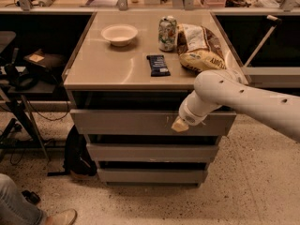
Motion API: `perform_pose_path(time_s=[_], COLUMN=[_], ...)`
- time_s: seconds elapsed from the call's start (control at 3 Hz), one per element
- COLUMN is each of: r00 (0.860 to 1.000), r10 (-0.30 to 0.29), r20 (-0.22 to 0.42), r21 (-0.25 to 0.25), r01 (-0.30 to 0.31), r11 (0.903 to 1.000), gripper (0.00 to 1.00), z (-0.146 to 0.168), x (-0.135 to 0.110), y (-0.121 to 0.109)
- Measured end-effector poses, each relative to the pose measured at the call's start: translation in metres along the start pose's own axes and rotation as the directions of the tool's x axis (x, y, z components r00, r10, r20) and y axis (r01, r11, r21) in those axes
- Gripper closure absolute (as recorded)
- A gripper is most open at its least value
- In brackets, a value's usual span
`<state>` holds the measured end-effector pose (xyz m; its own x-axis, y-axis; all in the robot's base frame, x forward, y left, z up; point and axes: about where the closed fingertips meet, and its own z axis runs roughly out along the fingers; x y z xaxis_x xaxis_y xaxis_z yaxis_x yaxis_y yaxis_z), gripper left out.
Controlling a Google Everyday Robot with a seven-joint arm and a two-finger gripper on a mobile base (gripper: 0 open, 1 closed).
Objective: Open top drawer
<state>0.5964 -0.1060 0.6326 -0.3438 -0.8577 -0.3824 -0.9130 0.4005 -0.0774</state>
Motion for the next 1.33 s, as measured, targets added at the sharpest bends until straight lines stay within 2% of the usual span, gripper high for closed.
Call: perform_pose_path(time_s=[0.33,0.67,1.33], r00=[1.000,1.000,1.000], r10=[0.000,0.000,0.000], r20=[0.000,0.000,0.000], r21=[0.000,0.000,0.000], r01=[0.000,0.000,0.000], r11=[1.0000,1.0000,1.0000], gripper=[0.88,1.00,1.00], z=[0.000,-0.009,-0.017], x=[0.000,-0.003,-0.003], y=[0.000,-0.001,-0.005])
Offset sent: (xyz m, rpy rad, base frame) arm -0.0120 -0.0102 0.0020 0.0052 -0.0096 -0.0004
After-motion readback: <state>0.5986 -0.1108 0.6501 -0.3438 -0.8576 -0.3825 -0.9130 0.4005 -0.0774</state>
